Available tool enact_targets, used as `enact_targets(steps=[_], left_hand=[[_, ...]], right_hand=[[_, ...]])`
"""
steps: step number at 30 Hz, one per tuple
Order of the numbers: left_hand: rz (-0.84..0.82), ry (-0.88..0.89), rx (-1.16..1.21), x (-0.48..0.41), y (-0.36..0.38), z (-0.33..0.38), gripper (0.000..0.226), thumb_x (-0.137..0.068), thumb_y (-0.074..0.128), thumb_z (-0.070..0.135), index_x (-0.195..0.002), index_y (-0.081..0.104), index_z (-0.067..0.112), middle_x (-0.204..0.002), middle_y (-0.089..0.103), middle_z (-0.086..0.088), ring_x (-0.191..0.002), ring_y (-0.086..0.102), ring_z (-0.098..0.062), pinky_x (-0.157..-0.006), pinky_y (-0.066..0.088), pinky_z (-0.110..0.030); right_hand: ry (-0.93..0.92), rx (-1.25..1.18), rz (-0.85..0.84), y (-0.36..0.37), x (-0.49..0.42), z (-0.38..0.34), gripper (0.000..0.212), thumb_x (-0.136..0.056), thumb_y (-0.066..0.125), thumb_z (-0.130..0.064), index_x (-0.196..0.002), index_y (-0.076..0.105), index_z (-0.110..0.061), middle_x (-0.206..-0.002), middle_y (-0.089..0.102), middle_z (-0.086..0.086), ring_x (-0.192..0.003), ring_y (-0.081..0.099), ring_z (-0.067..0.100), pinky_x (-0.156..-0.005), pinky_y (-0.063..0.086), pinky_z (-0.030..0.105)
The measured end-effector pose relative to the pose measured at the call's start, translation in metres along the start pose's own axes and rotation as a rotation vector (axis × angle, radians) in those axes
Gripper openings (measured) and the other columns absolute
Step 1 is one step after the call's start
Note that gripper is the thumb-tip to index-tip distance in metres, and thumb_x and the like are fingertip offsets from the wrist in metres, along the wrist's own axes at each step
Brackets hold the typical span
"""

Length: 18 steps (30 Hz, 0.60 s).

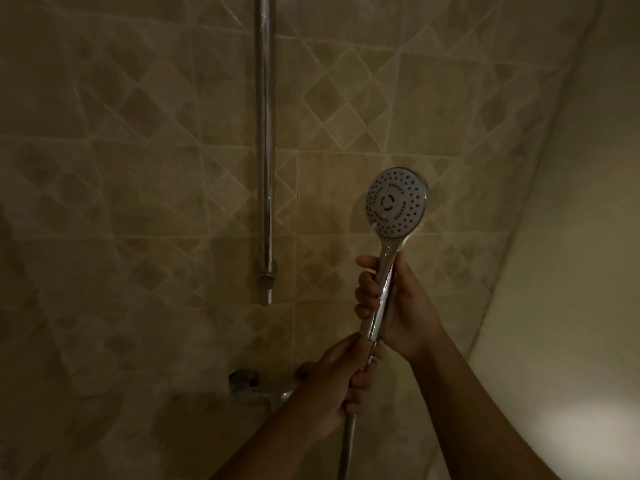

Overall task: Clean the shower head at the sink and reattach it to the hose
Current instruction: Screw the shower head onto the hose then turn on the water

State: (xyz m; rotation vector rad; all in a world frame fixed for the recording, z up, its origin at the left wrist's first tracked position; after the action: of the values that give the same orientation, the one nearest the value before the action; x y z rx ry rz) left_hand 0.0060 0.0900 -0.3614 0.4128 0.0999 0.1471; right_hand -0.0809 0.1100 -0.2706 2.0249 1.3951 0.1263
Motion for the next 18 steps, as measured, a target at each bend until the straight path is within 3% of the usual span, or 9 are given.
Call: enact_targets(steps=[3,7,10,14,18], left_hand=[[-0.095,-0.110,0.100,0.009,-0.003,-0.020,0.033,-0.080,0.069,0.057,-0.088,0.069,0.025,-0.059,0.034,0.007,-0.048,0.022,-0.005,-0.043,0.016,-0.021],[-0.268,-0.233,0.231,0.027,-0.014,-0.055,0.038,-0.092,0.057,0.053,-0.098,0.065,0.016,-0.060,0.037,0.003,-0.044,0.030,-0.007,-0.044,0.030,-0.020],[-0.293,-0.303,0.130,0.041,-0.031,-0.092,0.045,-0.097,0.047,0.052,-0.104,0.065,0.011,-0.068,0.054,-0.006,-0.054,0.053,-0.015,-0.055,0.045,-0.025],[-0.296,-0.358,-0.074,0.060,-0.058,-0.128,0.042,-0.094,0.054,0.057,-0.106,0.072,0.021,-0.091,0.073,-0.010,-0.084,0.071,-0.023,-0.078,0.054,-0.035],[-0.279,-0.490,-0.220,0.077,-0.081,-0.153,0.033,-0.091,0.058,0.056,-0.103,0.073,0.030,-0.106,0.077,-0.003,-0.099,0.073,-0.019,-0.076,0.056,-0.026]], right_hand=[[-0.034,-0.024,0.087,-0.004,0.009,0.008,0.049,-0.100,0.037,-0.049,-0.105,0.064,-0.009,-0.060,0.041,-0.002,-0.049,0.041,0.010,-0.049,0.042,0.025],[-0.038,0.049,0.268,-0.017,0.031,0.039,0.040,-0.101,0.037,-0.045,-0.101,0.060,-0.012,-0.059,0.039,-0.001,-0.046,0.038,0.011,-0.046,0.039,0.025],[-0.036,0.228,0.453,-0.031,0.060,0.068,0.038,-0.100,0.041,-0.046,-0.100,0.056,-0.011,-0.061,0.044,0.002,-0.049,0.041,0.015,-0.048,0.040,0.028],[-0.015,0.505,0.639,-0.045,0.103,0.096,0.036,-0.101,0.043,-0.042,-0.103,0.055,-0.008,-0.070,0.051,0.008,-0.060,0.050,0.023,-0.059,0.047,0.035],[0.045,0.547,0.765,-0.060,0.133,0.118,0.033,-0.102,0.042,-0.037,-0.104,0.053,-0.007,-0.070,0.053,0.009,-0.061,0.052,0.024,-0.060,0.050,0.037]])
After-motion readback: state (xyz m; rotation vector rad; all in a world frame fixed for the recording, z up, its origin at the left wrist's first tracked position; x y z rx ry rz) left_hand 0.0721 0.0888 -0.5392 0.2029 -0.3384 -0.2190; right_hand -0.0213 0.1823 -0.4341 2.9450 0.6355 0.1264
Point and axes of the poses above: each hand's wrist, its own x-axis away from the middle knuckle, its own y-axis out of the palm, z = x × y, the point moved 7 cm from there along -x, towards the middle knuckle
